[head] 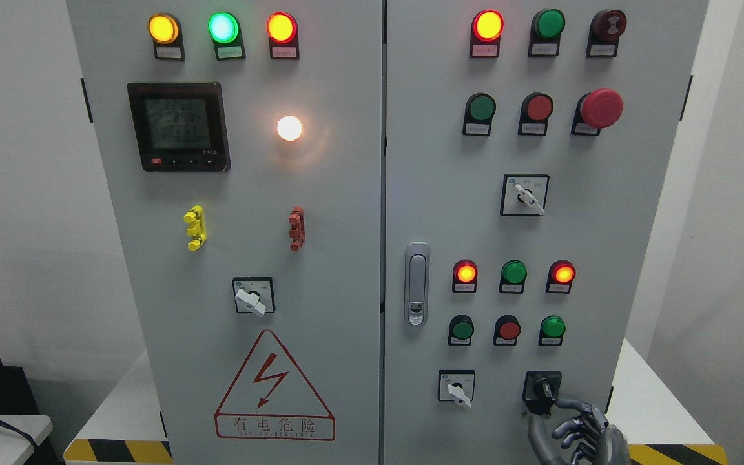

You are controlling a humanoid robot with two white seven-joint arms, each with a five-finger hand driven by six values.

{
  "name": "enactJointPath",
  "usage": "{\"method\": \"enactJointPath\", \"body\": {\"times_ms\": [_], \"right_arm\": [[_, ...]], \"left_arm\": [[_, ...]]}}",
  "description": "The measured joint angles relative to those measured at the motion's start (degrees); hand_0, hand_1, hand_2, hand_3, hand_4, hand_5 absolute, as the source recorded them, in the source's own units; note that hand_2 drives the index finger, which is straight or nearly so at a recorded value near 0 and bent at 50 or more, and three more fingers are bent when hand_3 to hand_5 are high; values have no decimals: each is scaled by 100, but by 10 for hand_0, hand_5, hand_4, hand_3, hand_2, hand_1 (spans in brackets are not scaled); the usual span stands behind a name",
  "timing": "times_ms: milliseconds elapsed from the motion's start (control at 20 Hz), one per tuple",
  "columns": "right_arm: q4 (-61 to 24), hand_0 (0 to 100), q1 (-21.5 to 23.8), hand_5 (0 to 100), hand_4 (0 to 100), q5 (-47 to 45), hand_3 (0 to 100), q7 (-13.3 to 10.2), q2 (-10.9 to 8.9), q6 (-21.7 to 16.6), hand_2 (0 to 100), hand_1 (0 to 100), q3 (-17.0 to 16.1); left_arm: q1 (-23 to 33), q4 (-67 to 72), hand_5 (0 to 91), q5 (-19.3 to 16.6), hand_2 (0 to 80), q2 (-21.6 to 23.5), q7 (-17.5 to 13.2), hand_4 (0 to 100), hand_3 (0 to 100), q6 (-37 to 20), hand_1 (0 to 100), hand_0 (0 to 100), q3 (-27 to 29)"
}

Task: Trip black knob to open circuit
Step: 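Raise the right hand toward the black rotary knob at the bottom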

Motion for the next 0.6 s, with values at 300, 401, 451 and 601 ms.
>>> {"method": "enactJointPath", "body": {"times_ms": [300, 401, 451, 601], "right_arm": [[44, 264, -35, 959, 836, 7, 756, -27, 15, 9, 397, 767, 7], [59, 261, -50, 959, 836, 27, 755, -29, 18, 15, 397, 773, 8], [69, 261, -58, 959, 836, 43, 755, -30, 19, 21, 398, 774, 8], [107, 265, -98, 959, 838, 73, 756, -30, 23, 22, 399, 774, 9]], "left_arm": [[0, 0, 0, 0, 0, 0, 0, 0, 0, 0, 389, 120, 0], [0, 0, 0, 0, 0, 0, 0, 0, 0, 0, 389, 120, 0], [0, 0, 0, 0, 0, 0, 0, 0, 0, 0, 389, 120, 0], [0, 0, 0, 0, 0, 0, 0, 0, 0, 0, 389, 120, 0]]}}
